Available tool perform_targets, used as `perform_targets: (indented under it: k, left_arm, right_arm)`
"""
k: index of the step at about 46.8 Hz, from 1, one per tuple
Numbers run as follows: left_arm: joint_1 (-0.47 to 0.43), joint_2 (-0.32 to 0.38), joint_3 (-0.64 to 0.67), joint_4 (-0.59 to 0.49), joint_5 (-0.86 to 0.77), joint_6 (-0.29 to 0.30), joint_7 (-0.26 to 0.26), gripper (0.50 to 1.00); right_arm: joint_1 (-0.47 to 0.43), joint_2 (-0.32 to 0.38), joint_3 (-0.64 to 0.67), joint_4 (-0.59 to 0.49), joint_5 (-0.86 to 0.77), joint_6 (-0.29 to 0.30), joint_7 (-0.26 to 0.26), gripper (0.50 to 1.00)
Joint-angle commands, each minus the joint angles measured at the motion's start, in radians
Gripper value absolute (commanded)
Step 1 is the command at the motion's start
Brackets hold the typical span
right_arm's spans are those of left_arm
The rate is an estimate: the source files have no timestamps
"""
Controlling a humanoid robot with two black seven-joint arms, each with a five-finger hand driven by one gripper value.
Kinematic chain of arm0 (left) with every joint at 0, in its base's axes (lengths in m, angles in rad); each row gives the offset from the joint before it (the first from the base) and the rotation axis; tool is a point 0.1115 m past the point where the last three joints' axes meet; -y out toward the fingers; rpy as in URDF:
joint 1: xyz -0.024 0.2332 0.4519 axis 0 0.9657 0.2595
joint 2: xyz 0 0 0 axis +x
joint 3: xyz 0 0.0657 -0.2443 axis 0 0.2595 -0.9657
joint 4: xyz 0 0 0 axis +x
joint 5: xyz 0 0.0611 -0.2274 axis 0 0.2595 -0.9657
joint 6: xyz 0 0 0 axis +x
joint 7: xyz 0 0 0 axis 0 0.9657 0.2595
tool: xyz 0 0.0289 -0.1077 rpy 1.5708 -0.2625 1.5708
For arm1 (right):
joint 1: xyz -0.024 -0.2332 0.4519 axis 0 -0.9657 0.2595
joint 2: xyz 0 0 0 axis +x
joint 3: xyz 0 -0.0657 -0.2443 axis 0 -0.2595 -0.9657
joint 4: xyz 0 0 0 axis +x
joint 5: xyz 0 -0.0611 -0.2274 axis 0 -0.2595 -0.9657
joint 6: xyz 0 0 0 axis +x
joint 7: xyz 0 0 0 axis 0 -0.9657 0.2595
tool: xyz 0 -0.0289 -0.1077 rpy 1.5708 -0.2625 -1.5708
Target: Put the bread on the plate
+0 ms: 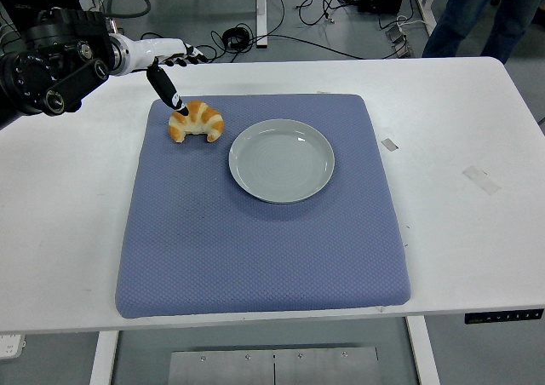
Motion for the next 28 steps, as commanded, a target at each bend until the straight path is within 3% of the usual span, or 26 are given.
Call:
perform_targets:
  k: [1, 13, 20, 28]
  left_arm:
    - [-0.014, 0.005, 0.033, -0.015, 0.023, -0.001, 0.001, 0.975]
    - [0.008, 0.011, 0.063, -0.016, 0.027, 0.014, 0.001, 0.975]
    - [0.046, 0.003, 0.060, -0.016, 0.024, 0.071, 0.001, 0.975]
    - [0.051, 0.000, 0.059, -0.016, 0.023, 0.080, 0.001, 0.975]
  right_arm:
    - [0.000, 0.000, 0.000, 0.000, 0.000, 0.000, 0.000, 1.000]
    - [0.000, 0.000, 0.000, 0.000, 0.000, 0.000, 0.000, 1.000]
    - [0.000, 0.000, 0.000, 0.000, 0.000, 0.000, 0.000, 1.000]
    - [0.000, 0.000, 0.000, 0.000, 0.000, 0.000, 0.000, 1.000]
